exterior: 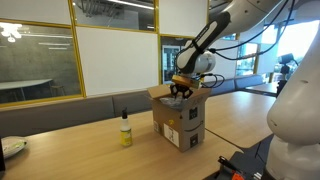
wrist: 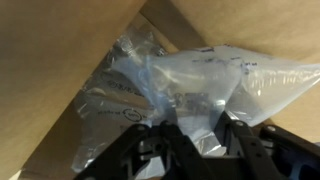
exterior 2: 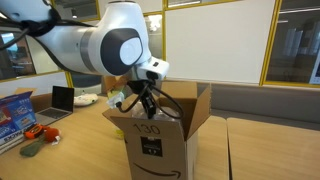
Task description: Put the objects on the table in the box
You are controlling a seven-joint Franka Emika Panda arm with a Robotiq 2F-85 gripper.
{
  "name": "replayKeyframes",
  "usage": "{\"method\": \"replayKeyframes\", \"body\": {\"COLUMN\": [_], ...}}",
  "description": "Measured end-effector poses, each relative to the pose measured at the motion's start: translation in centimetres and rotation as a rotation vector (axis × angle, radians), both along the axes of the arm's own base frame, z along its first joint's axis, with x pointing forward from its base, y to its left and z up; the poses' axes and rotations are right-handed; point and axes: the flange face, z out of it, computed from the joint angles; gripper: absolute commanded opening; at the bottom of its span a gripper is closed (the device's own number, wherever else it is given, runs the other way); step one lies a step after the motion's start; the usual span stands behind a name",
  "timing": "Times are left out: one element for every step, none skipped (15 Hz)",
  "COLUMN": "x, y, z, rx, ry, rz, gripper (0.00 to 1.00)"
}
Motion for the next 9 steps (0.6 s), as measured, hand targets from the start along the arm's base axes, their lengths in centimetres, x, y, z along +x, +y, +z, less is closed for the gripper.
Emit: {"method": "replayKeyframes", "body": {"x": [0.2,0.4,0.6,0.8,1.0,1.1,1.2,1.2,1.2], "y": [-0.4,-0.8,-1.1,-1.4,-1.6,-1.9,-2.2,-2.4,-2.6], "z": [-0.4,-0.8,-1.1,-1.3,-1.5,-1.7,-1.7,-1.7,-1.6], "rx": [0.011,0.021,0.030,0.038,0.044,0.050,0.055,0.057,0.057], "ry": [0.006,0.011,0.014,0.016,0.018,0.019,0.018,0.016,0.013], "rz": [-0.001,-0.004,-0.004,-0.006,-0.009,-0.012,-0.015,-0.017,-0.020], "gripper": [0.79,0.88,0.94,0.99,1.00,1.00,1.00,1.00,1.00]}}
